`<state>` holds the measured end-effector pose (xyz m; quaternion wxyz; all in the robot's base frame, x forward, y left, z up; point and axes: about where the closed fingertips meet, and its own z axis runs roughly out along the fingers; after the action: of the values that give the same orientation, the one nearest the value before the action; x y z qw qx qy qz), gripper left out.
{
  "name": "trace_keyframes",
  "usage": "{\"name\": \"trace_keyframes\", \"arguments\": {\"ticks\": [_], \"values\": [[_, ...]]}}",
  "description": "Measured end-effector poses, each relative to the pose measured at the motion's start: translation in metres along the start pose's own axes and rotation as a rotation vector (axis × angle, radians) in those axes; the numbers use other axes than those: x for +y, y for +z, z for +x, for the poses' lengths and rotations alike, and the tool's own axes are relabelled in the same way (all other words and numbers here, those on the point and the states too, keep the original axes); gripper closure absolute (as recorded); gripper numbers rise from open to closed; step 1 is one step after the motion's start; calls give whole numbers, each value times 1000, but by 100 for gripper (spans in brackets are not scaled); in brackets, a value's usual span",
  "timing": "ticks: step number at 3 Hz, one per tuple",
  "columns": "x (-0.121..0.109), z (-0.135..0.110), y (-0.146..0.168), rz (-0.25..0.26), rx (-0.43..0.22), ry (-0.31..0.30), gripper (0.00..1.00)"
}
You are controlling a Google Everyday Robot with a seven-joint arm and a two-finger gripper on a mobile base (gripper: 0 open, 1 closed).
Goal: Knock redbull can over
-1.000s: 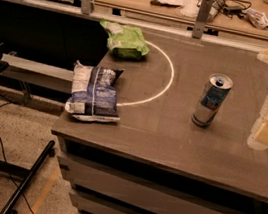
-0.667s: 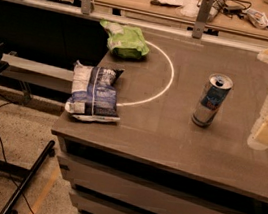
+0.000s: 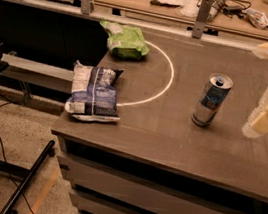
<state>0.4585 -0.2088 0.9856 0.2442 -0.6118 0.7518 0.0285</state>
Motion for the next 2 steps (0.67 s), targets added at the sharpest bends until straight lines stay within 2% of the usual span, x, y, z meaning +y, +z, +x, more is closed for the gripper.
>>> {"name": "trace_keyframes", "arguments": {"ticks": [1,2], "values": [[-12,-10,18,-53,-174,12,0],[-23,-17,49,-116,-433,74,0]]}}
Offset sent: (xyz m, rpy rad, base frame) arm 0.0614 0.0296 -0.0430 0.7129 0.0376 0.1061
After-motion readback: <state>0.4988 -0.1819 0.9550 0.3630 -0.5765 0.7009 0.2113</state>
